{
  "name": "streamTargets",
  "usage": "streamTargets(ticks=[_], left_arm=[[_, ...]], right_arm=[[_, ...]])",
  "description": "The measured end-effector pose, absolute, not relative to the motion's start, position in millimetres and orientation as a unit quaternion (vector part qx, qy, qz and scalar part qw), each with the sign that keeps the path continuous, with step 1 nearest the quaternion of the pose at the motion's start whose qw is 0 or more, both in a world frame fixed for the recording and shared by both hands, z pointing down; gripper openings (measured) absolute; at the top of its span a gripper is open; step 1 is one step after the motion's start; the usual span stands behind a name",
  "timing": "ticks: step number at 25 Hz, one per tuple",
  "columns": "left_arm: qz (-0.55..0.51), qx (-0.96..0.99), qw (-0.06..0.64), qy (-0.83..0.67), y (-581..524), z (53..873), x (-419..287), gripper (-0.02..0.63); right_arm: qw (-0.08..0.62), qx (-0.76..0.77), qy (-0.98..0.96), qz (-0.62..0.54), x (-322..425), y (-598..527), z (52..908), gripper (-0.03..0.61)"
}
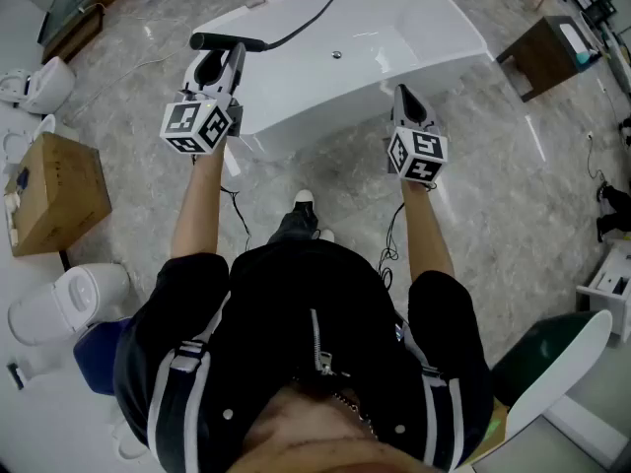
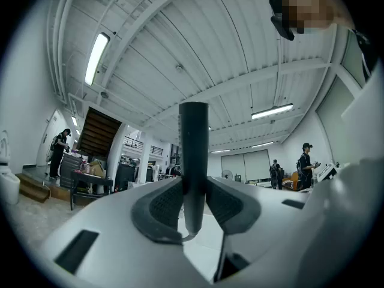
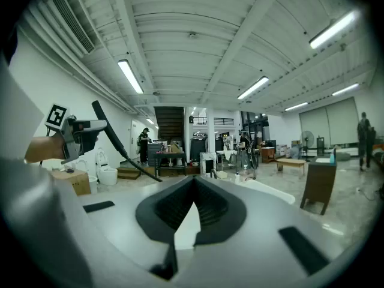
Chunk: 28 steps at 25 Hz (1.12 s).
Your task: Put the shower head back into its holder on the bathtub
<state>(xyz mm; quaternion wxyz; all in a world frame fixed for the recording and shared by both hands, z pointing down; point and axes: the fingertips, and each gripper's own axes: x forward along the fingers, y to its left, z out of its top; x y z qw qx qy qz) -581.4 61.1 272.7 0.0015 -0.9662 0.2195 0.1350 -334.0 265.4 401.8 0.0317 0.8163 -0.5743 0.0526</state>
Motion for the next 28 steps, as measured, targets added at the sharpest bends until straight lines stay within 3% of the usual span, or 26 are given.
streamTargets(ticks=[5, 11, 13, 21, 28], left_arm=[[0.127, -0.967, -0.005, 0.223, 59, 283, -580, 0.130], [0.119, -0.969, -0.011, 0.218, 54, 292, -579, 0.130], [0.115, -0.969, -0.012, 0.217, 52, 295, -578, 0.130], [0.107, -0.971, -0.019, 0.211, 57, 300, -569, 0.130], [0.103, -0.973, -0.008, 0.206, 70, 299, -560, 0.130]], right_arm=[[0.021, 0.814, -0.578, 0.052, -338, 266, 402, -0.001], [0.032, 0.812, -0.581, 0.048, -348, 266, 405, 0.057], [0.037, 0.812, -0.581, 0.048, -351, 267, 406, 0.088], [0.056, 0.836, -0.543, 0.051, -339, 287, 416, 0.364], [0.071, 0.839, -0.537, 0.051, -336, 307, 430, 0.399]])
